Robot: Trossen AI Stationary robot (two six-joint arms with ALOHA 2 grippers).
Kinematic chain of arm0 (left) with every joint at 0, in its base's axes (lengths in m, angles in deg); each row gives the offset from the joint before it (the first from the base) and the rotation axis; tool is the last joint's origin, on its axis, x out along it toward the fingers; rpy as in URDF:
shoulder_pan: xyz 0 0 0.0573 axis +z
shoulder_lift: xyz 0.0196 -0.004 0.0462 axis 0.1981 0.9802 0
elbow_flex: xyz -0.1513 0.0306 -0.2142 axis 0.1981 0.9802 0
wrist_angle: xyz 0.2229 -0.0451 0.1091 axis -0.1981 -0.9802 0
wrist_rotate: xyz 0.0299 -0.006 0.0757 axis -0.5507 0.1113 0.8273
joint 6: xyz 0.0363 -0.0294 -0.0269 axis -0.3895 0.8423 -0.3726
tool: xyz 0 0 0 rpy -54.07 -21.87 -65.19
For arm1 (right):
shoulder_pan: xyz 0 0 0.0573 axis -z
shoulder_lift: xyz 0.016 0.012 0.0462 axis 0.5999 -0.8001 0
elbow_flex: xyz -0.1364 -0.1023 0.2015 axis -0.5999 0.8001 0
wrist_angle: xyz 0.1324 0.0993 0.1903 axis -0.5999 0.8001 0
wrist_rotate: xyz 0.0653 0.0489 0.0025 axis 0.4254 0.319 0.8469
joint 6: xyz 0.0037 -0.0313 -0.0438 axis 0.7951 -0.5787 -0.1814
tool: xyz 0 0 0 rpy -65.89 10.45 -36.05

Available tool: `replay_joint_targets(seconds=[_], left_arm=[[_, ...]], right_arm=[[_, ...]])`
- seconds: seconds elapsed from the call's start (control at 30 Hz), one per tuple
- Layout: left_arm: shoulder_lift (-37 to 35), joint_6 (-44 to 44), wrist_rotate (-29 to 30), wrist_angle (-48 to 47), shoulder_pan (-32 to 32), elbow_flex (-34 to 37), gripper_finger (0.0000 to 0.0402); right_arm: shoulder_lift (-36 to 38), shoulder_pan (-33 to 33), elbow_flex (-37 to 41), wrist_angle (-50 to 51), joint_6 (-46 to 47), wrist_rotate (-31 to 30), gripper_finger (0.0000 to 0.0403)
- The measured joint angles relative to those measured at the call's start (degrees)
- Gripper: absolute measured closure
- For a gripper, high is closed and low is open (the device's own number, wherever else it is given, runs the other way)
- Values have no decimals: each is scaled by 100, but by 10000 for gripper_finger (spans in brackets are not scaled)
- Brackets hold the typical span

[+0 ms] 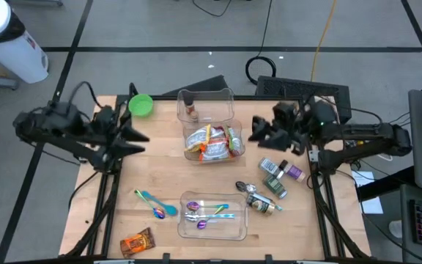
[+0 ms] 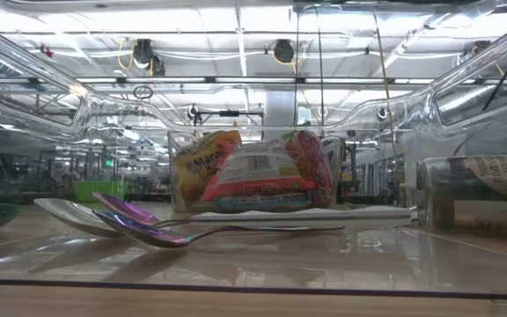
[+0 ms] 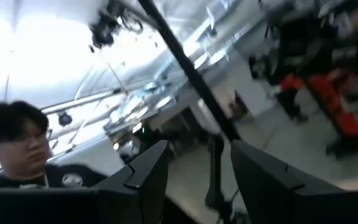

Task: Pick & Place Food Item
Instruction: Put the light blue spoon into the bottom transparent bin

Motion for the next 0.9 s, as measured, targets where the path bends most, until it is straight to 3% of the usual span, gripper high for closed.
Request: replay_joint_targets(seconds=[0.2,0.43,0.9], left_arm=[[154,1139,690,-1191,-678,2,225],[614,1779,1148,-2097,-887,2,225],[1592,2063,394,-2775,-880,-70,225]], right_arm=[[-43,-741,0,1573,-756,-799,237],[-44,-886,0,2587,-1216,-1238,237],[-386,-1019,-2,4403,-2485,-1400,236]])
